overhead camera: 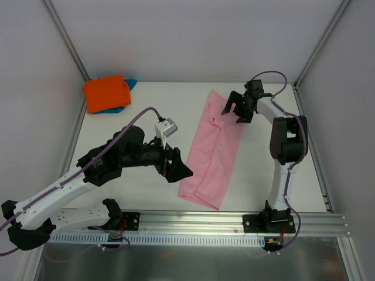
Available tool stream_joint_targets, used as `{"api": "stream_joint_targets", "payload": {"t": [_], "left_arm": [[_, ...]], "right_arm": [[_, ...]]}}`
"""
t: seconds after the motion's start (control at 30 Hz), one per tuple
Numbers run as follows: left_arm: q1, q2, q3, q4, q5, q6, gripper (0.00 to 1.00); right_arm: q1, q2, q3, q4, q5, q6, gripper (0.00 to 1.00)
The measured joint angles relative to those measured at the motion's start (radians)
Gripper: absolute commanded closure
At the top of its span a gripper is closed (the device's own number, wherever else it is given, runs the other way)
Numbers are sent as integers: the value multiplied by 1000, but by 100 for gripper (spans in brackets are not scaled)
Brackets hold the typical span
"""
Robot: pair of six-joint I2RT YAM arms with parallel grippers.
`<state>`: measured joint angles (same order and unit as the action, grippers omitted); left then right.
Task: Fold and stack the t-shirts
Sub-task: Rotate the tshirt 90 degrees
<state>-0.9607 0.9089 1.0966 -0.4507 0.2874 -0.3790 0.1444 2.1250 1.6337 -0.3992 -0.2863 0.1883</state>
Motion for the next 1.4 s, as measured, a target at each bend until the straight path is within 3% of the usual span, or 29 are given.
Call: {"api": "stream_joint_targets", "payload": {"t": [0.3, 0.73, 1.0, 1.4], "left_arm": [[0, 73, 1, 4, 15, 5, 1], [0, 90, 6, 5, 17, 12, 1], [0, 111, 2, 6, 17, 13, 1], [0, 132, -10, 12, 17, 21, 1]], "right_arm": [[-36, 66, 58, -2, 6, 6, 0], [-35, 314, 449, -51, -77, 52, 1], [-21, 414, 602, -53, -130, 88, 0], [15, 423, 591, 10, -149, 115, 1]]}}
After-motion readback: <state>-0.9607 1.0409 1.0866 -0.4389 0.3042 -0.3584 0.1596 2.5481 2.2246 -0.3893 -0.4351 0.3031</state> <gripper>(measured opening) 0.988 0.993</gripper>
